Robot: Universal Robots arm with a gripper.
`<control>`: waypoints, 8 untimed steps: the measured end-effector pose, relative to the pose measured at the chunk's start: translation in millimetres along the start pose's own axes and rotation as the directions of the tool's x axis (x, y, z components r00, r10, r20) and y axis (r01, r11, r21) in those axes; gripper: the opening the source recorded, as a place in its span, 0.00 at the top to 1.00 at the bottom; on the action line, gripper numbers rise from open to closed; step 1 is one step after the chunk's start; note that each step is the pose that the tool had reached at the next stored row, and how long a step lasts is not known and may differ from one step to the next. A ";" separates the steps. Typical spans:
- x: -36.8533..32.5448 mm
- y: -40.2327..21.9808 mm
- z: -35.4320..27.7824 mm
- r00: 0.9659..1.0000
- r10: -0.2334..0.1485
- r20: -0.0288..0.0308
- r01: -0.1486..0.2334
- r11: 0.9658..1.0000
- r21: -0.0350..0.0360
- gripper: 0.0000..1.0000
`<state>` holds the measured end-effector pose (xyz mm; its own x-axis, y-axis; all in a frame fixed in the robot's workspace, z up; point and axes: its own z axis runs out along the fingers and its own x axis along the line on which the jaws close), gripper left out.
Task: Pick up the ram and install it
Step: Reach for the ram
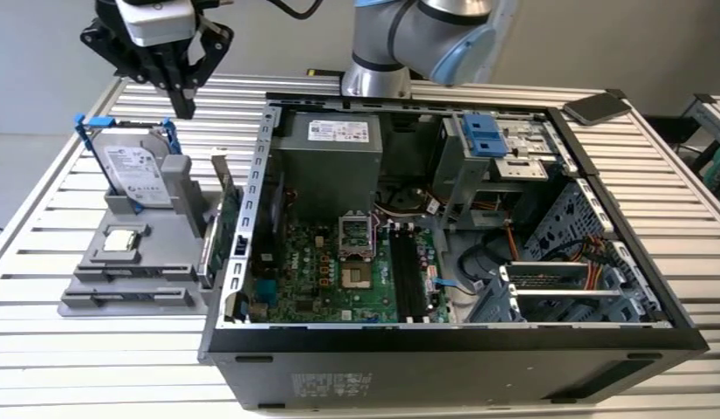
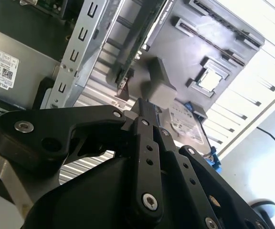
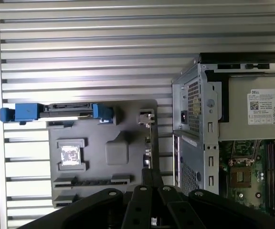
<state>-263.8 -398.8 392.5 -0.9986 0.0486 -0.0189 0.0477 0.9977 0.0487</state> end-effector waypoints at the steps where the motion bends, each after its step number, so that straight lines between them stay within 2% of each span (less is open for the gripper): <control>1: 1.5 -0.1 0.0 1.000 -0.001 0.000 0.001 1.000 0.000 1.00; 8: 11.6 -0.6 -0.2 1.000 -0.006 0.000 0.006 1.000 0.000 1.00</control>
<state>-275.4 -398.8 392.4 -0.9989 0.0428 -0.0190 0.0418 0.9979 0.0487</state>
